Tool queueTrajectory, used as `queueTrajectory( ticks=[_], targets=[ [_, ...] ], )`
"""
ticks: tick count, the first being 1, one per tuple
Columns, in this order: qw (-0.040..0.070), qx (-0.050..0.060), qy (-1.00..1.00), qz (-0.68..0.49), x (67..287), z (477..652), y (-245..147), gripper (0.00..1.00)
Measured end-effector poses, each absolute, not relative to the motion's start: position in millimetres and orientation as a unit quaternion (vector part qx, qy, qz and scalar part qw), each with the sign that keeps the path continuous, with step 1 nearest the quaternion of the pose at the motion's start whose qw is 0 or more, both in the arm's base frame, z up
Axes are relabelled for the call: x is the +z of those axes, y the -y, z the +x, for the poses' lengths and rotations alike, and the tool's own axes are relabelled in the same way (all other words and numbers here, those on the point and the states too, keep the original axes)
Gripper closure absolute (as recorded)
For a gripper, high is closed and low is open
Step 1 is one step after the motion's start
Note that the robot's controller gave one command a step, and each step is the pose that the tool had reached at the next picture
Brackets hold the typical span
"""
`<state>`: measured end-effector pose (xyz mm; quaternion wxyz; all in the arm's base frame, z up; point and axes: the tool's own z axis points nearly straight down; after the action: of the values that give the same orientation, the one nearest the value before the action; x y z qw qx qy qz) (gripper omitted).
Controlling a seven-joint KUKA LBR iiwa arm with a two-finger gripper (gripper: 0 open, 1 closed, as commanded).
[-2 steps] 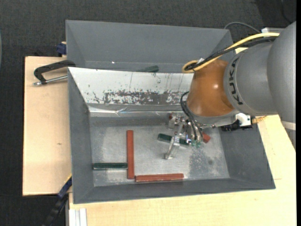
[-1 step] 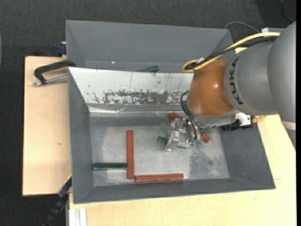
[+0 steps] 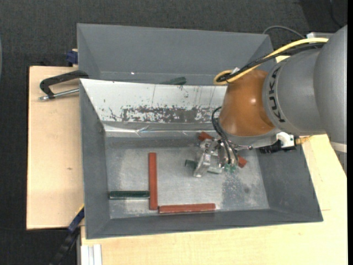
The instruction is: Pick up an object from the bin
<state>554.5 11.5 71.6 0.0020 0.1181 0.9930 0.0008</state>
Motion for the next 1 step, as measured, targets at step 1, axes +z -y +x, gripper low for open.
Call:
queueTrajectory(
  ticks=[1],
  targets=[
    [0.001, 0.001, -0.993, 0.118, 74.3, 553.8, -11.5, 1.0]
  ],
)
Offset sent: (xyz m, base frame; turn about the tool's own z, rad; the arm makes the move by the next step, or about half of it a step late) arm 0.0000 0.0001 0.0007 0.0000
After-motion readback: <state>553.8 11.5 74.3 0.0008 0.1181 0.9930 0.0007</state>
